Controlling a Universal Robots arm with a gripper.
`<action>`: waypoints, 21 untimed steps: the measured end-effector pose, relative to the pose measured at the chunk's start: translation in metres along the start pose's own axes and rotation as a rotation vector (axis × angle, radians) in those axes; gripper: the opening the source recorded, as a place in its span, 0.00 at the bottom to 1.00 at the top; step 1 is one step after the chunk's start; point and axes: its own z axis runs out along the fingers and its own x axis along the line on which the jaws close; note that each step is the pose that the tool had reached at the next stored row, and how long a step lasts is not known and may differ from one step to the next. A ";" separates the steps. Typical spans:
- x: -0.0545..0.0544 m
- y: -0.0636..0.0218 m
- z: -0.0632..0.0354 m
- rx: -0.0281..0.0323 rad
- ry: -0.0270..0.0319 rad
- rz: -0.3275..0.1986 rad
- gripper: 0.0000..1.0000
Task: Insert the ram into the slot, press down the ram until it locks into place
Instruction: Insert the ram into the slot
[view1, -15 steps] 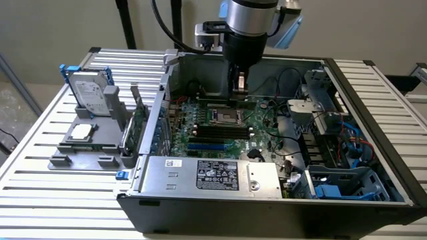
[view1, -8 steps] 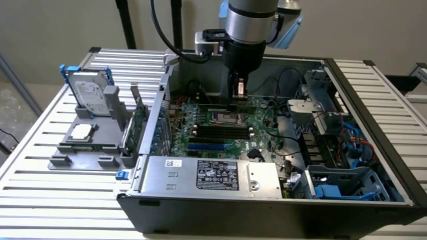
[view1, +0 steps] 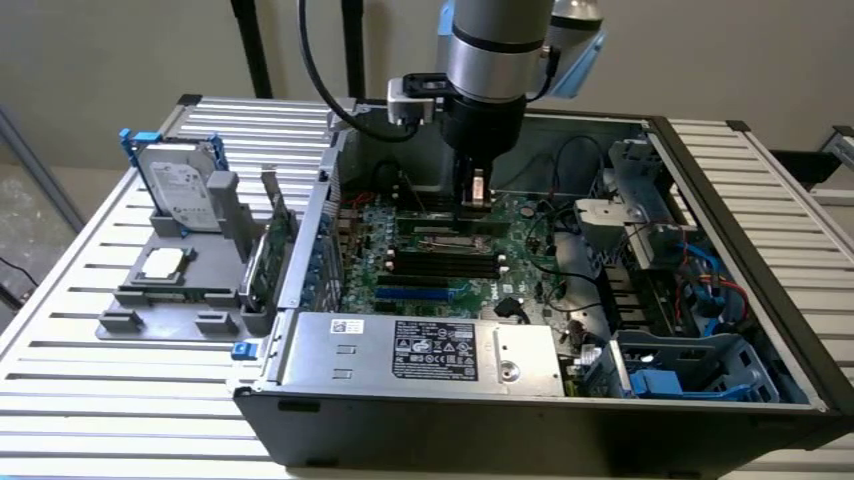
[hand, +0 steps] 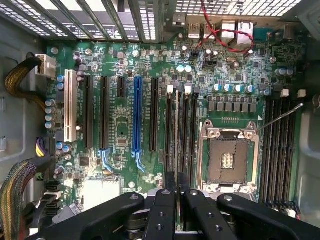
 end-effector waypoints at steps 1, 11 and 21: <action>0.000 -0.0001 0.0014 0.0004 0.0025 0.000 0.13; 0.000 -0.0002 0.0151 0.0011 0.0349 0.001 0.13; 0.000 -0.0003 0.0299 -0.0016 0.0444 0.051 0.13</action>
